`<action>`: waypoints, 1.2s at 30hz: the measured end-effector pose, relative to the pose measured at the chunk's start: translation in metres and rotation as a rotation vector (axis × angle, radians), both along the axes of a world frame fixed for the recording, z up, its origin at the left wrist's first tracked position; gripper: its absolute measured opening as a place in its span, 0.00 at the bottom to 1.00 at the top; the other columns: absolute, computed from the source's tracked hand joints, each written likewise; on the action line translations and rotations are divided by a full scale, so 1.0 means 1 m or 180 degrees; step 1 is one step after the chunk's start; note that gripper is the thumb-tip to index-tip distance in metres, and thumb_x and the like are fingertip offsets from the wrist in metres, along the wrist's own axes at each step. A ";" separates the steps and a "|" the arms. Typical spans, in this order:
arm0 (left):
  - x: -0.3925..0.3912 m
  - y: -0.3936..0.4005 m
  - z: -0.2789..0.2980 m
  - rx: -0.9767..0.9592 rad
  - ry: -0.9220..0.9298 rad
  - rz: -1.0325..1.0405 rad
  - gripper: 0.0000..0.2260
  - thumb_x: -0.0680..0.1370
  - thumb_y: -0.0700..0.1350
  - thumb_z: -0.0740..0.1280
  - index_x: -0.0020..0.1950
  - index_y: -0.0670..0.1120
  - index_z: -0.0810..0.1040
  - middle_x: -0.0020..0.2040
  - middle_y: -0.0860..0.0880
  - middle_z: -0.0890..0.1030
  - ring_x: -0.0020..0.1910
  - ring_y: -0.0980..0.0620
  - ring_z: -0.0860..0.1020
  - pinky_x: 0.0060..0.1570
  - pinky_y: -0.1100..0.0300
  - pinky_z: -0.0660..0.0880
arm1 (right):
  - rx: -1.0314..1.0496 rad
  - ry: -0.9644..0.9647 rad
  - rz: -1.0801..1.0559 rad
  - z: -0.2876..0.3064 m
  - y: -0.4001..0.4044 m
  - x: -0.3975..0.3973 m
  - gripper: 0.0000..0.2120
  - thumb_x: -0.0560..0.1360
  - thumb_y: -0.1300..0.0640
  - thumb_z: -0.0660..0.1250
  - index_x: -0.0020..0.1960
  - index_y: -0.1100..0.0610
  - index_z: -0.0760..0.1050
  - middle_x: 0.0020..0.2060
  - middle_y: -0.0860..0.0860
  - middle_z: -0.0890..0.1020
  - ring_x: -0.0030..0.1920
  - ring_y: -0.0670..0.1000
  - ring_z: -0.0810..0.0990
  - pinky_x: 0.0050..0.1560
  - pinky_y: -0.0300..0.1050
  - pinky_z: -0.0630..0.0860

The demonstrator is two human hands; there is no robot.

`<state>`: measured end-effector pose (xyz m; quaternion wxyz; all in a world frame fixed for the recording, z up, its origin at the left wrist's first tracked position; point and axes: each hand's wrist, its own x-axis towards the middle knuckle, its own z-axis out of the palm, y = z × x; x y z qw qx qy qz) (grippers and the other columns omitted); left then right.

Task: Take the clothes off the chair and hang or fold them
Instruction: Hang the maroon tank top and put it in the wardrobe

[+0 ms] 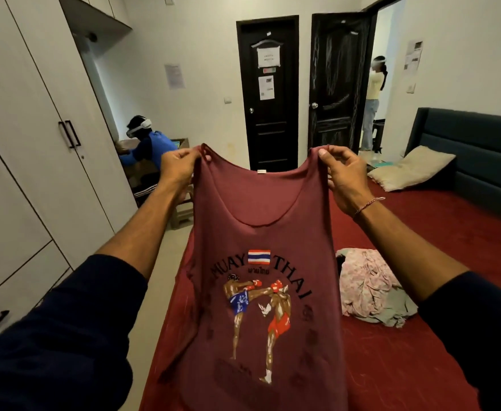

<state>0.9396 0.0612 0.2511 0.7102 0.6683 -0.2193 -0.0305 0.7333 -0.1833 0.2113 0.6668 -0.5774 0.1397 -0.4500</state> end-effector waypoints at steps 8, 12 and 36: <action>0.087 -0.051 -0.175 0.1107 0.0614 -0.0107 0.07 0.76 0.34 0.69 0.52 0.37 0.84 0.44 0.40 0.85 0.40 0.48 0.80 0.46 0.50 0.80 | 0.0135 0.1132 -0.0084 -0.154 -0.044 0.091 0.06 0.77 0.58 0.73 0.53 0.52 0.82 0.48 0.52 0.85 0.48 0.49 0.81 0.53 0.50 0.79; 0.144 -0.073 -0.299 0.1604 0.0988 -0.0053 0.07 0.73 0.39 0.74 0.50 0.40 0.85 0.42 0.44 0.83 0.42 0.50 0.77 0.42 0.56 0.73 | 0.0147 0.1812 -0.0049 -0.262 -0.065 0.141 0.12 0.78 0.59 0.71 0.61 0.58 0.81 0.51 0.54 0.84 0.49 0.48 0.80 0.51 0.43 0.77; 0.260 -0.142 -0.643 0.2933 0.0469 0.0692 0.16 0.73 0.39 0.74 0.56 0.39 0.71 0.54 0.42 0.76 0.54 0.42 0.74 0.51 0.54 0.70 | -0.0926 0.3853 -0.0012 -0.613 -0.139 0.305 0.19 0.77 0.58 0.69 0.65 0.63 0.73 0.59 0.59 0.80 0.59 0.60 0.79 0.62 0.50 0.74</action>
